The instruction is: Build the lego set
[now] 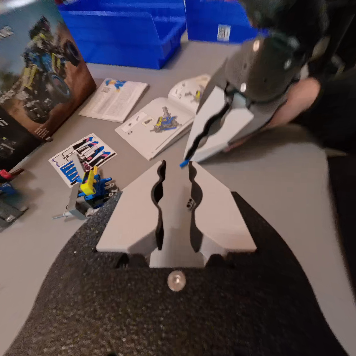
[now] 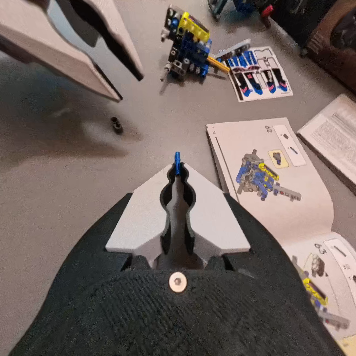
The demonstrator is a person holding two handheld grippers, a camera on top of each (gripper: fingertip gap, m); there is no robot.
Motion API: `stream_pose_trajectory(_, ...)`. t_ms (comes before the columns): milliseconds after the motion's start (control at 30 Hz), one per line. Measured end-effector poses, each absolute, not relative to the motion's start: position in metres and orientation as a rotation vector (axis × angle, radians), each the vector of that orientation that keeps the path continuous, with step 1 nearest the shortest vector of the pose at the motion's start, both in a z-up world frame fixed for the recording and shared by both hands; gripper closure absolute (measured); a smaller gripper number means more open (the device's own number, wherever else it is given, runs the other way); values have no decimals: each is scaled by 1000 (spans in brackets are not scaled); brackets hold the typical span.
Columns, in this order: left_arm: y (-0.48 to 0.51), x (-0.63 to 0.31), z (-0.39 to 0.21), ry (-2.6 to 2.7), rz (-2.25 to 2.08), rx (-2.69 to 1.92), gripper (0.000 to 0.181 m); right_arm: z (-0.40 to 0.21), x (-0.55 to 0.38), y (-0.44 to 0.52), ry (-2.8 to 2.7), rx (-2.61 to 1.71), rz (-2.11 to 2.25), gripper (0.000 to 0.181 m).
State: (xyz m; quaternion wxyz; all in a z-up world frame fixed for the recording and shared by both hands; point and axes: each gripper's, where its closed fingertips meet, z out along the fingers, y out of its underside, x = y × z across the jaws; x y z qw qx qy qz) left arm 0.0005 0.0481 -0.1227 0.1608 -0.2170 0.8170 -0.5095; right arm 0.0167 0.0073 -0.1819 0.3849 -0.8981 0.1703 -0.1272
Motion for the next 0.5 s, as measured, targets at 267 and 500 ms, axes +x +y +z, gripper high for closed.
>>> stream_pose_trajectory(267,82,-10,-58,1927,-1947,-659,161,-100,-1,65,137,-1797,-320,178)
stream_pose_trajectory(500,91,-31,-69,2031,-1999,-682,148,-73,-31,89,-11,-1611,-249,178)
